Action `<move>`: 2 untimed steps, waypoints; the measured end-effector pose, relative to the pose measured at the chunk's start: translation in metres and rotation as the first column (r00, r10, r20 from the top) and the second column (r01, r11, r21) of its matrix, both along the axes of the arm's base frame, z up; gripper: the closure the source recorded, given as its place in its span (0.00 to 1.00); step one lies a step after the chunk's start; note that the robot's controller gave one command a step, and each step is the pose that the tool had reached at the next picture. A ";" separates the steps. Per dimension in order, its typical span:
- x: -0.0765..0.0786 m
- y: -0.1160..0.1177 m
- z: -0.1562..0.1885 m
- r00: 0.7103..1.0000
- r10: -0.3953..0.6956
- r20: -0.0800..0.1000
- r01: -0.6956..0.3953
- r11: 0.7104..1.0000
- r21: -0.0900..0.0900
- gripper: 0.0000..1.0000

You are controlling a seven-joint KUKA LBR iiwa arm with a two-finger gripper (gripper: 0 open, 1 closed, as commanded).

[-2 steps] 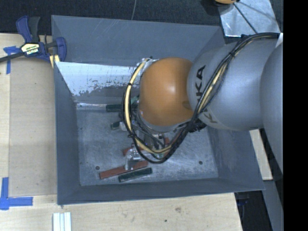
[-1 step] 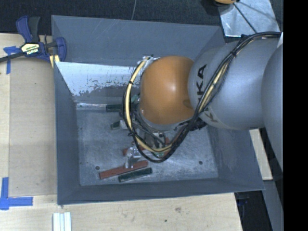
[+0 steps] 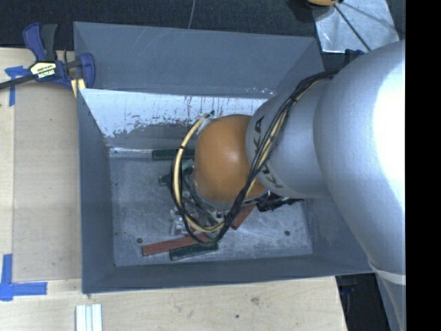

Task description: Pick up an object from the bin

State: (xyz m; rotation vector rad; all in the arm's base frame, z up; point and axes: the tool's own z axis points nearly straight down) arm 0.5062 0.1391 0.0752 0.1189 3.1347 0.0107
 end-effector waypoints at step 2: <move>0.007 -0.003 0.001 1.000 -0.007 0.028 0.007 1.000 0.001 0.00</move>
Offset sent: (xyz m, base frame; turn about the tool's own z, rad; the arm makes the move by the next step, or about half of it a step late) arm 0.0000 0.0000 0.0000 0.0000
